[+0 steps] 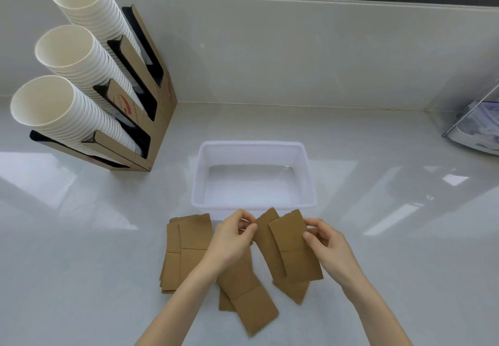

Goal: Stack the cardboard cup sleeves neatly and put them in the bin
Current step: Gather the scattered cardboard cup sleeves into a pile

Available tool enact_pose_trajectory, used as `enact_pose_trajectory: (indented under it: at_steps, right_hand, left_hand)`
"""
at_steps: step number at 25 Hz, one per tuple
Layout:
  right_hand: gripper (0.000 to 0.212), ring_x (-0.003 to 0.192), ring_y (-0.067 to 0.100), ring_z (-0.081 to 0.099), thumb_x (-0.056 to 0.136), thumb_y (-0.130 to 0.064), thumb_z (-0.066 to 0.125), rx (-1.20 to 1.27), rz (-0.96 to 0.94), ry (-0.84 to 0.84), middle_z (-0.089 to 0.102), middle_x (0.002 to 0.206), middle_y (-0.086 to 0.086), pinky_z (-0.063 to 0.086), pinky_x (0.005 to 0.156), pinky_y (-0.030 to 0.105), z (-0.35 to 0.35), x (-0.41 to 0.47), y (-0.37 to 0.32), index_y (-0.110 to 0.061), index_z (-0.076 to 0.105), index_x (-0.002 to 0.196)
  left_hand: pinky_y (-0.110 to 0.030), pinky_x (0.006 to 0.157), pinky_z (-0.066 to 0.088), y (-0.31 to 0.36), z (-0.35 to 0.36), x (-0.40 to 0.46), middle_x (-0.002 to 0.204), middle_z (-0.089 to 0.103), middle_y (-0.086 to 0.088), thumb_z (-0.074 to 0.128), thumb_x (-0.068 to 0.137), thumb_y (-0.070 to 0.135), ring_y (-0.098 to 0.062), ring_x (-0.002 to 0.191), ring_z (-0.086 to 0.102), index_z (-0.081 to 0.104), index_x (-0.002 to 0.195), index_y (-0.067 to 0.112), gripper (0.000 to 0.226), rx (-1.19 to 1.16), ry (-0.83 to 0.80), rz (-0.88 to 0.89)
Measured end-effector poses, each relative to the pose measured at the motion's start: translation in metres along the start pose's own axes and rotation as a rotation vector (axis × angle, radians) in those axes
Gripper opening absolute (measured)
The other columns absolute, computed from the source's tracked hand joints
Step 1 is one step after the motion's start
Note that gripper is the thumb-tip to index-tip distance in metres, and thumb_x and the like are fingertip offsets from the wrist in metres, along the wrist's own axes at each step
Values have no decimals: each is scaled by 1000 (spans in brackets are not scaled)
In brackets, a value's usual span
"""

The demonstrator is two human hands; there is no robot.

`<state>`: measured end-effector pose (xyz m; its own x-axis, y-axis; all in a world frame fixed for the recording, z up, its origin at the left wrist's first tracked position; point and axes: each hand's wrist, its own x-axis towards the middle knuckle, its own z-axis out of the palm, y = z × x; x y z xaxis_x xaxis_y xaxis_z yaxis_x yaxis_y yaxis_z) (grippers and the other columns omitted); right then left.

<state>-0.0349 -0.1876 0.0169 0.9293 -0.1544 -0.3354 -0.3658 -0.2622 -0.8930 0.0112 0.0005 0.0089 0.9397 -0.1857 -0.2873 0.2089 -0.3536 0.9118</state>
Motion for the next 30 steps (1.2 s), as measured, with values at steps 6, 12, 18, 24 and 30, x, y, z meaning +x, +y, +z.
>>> enact_pose_trajectory:
  at_steps: [6,12,18,24,30]
  right_hand:
    - [20,82,9,62,88,-15,53,-72,-43,-34,67,94,-9,45,69,17,12,6,-8,-24,64,103]
    - [19,82,11,61,83,-16,59,-114,-59,-32,67,94,-2,43,71,18,20,8,-10,-21,65,101]
    - [14,83,1,56,80,-21,63,-213,-92,-35,60,90,-6,40,69,12,28,10,-10,-32,62,89]
    - [11,84,2,58,83,-30,59,-215,-125,-55,62,87,-10,43,70,15,28,10,-10,-40,60,88]
    - [25,92,9,56,86,-23,55,-334,-37,83,60,108,4,43,74,12,4,17,13,-24,59,110]
  left_hand:
    - [-34,87,53,-1,-1,-9,81,64,-4,47,89,14,-19,69,66,52,86,15,6,-203,-97,-111]
    - [-17,68,56,0,-2,-15,87,68,-4,36,91,9,-11,78,68,58,97,13,23,-298,-170,-135]
    - [-20,70,54,-3,2,-18,92,68,2,47,89,21,-12,86,65,58,94,34,18,-82,-167,10]
    - [-17,60,53,-8,-2,-17,81,66,2,48,89,20,-5,72,62,59,87,30,15,-17,-56,58]
    - [-19,64,55,-14,-15,-18,90,66,-1,45,90,19,-13,84,62,60,89,25,16,-59,4,-10]
